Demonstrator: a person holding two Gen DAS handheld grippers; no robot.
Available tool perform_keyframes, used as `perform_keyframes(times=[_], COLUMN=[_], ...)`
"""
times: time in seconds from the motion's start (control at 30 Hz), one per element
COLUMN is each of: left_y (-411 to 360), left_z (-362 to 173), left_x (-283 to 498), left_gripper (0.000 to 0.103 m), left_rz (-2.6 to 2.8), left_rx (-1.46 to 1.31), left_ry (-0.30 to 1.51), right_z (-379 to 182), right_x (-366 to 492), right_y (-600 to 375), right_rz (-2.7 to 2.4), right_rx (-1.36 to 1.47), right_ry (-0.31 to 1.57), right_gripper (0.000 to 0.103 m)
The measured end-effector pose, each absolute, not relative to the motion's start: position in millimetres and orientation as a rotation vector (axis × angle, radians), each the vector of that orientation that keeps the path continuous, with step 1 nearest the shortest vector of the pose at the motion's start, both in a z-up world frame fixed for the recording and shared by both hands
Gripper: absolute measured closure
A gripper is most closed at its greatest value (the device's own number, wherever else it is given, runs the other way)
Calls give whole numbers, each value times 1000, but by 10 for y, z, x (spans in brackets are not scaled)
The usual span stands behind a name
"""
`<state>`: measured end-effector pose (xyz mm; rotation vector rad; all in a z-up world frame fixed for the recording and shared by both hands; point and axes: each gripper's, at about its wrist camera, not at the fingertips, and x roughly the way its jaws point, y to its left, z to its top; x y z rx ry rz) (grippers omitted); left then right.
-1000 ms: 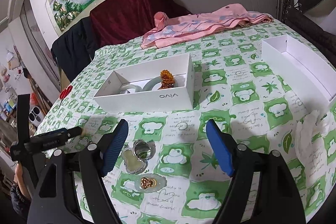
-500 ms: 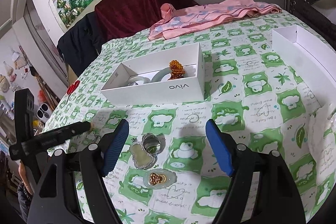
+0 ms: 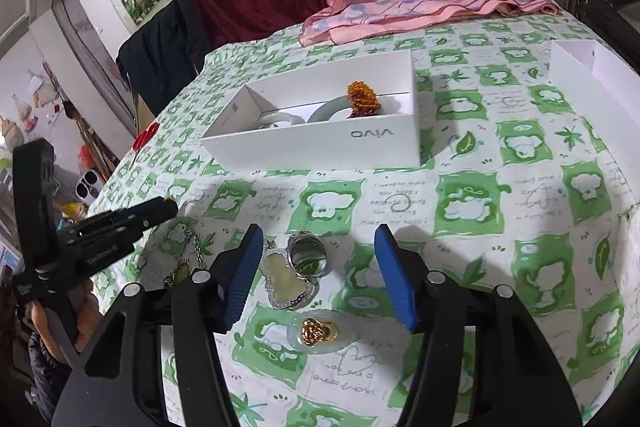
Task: Organize jewelry
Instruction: 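Grasp the yellow ring with the left gripper while the right grasps a silver ring, then place both rings into the white box, opening both grippers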
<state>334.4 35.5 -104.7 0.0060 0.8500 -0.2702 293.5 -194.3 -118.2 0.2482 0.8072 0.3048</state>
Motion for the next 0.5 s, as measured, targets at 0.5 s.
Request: perform_keyframes(times=[0.5], left_y=[320], left_z=[-998], left_x=[3318], left_gripper=[81], left_rz=[-294], left_rx=[-5], left_ry=[838], right_z=[-1055], right_x=[2843], right_y=[-1940], right_rz=[299], right_rx=[246], right_ry=[734], right_gripper=[80])
